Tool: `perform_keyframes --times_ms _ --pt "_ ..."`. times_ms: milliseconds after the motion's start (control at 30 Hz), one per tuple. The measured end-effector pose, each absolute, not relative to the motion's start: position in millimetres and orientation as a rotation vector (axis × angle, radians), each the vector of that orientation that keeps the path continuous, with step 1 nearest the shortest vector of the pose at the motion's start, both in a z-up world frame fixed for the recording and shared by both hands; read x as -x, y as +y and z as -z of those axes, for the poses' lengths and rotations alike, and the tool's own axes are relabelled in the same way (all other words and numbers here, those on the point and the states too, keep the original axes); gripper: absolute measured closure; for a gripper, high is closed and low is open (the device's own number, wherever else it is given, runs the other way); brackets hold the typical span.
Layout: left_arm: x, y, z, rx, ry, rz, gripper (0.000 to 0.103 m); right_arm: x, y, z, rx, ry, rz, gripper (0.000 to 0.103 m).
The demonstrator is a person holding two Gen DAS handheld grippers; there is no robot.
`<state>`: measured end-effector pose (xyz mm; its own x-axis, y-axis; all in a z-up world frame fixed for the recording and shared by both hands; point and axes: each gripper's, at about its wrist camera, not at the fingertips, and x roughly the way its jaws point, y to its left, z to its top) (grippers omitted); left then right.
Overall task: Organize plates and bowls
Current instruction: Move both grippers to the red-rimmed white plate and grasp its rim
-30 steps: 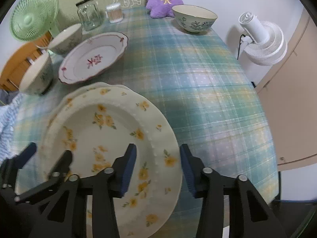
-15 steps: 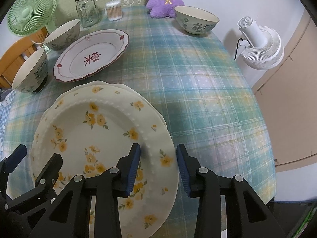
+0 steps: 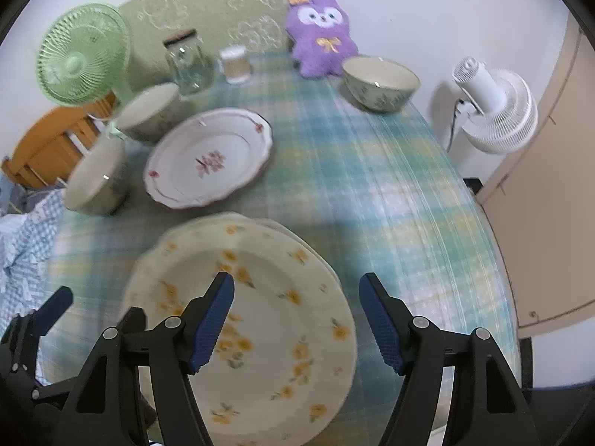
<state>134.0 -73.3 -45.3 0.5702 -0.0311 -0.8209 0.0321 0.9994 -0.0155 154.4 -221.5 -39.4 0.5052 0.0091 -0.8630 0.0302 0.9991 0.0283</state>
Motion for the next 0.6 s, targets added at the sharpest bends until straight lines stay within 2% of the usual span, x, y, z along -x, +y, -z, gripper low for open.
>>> perform_keyframes --times_ms 300,600 --pt "-158.5 -64.8 17.3 0.066 0.906 -0.009 0.010 -175.9 -212.0 7.5 -0.031 0.968 -0.033 0.030" --pt "-193.7 -71.6 19.2 0.097 0.880 -0.085 0.012 -228.1 -210.1 9.7 -0.009 0.964 -0.119 0.030"
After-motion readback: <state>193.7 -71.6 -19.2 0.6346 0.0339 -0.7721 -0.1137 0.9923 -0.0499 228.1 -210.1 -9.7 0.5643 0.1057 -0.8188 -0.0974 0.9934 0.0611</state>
